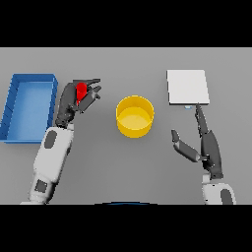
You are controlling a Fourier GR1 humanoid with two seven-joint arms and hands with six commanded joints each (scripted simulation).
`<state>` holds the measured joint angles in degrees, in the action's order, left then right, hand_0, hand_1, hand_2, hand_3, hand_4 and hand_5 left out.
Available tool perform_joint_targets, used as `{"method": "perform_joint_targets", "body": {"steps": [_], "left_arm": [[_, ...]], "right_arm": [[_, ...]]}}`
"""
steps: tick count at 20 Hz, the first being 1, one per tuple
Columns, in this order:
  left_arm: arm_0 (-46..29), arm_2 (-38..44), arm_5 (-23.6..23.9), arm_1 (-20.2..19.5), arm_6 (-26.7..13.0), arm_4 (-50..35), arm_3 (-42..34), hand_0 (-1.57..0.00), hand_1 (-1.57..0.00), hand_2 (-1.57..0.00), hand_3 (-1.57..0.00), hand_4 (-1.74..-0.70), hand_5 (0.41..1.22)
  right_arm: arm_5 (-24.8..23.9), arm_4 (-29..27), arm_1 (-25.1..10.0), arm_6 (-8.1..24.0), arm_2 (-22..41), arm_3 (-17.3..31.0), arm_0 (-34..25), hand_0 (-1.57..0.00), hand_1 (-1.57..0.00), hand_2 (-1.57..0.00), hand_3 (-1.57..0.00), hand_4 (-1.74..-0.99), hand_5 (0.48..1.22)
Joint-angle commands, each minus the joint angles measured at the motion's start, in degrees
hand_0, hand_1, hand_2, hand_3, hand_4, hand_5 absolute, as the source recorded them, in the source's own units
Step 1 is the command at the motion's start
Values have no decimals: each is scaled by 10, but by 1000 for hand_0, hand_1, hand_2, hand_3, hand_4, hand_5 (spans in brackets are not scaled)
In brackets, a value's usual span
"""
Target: Pick up the red beaker and tilt it to pour out 1 green nut into yellow bowl. Pick up the yellow bowl and place it on the metallic measuring scale.
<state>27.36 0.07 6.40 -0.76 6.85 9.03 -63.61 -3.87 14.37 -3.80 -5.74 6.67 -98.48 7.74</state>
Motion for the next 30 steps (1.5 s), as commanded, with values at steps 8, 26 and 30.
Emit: {"method": "perform_joint_targets", "body": {"steps": [8, 26, 30], "left_arm": [[42, -107, -37, -72, -120, 103, -37, -1564, -1565, -1565, -1562, -1733, 1112], [233, -372, -133, -165, -189, 393, 64, -1571, -1571, -1571, -1470, -1677, 1208], [282, -432, -182, -164, -157, 431, 79, -1571, -1571, -1571, -1336, -1707, 1216]], "right_arm": [[-2, 11, -5, 18, 1, -3, -5, 1, 1, 1, 1, -1256, 678], [11, -8, 3, 15, 3, -13, 2, 1, 1, 1, 1, -1285, 697], [4, -14, 15, 5, 2, -5, 9, 1, 1, 1, 1, -1294, 672]]}}
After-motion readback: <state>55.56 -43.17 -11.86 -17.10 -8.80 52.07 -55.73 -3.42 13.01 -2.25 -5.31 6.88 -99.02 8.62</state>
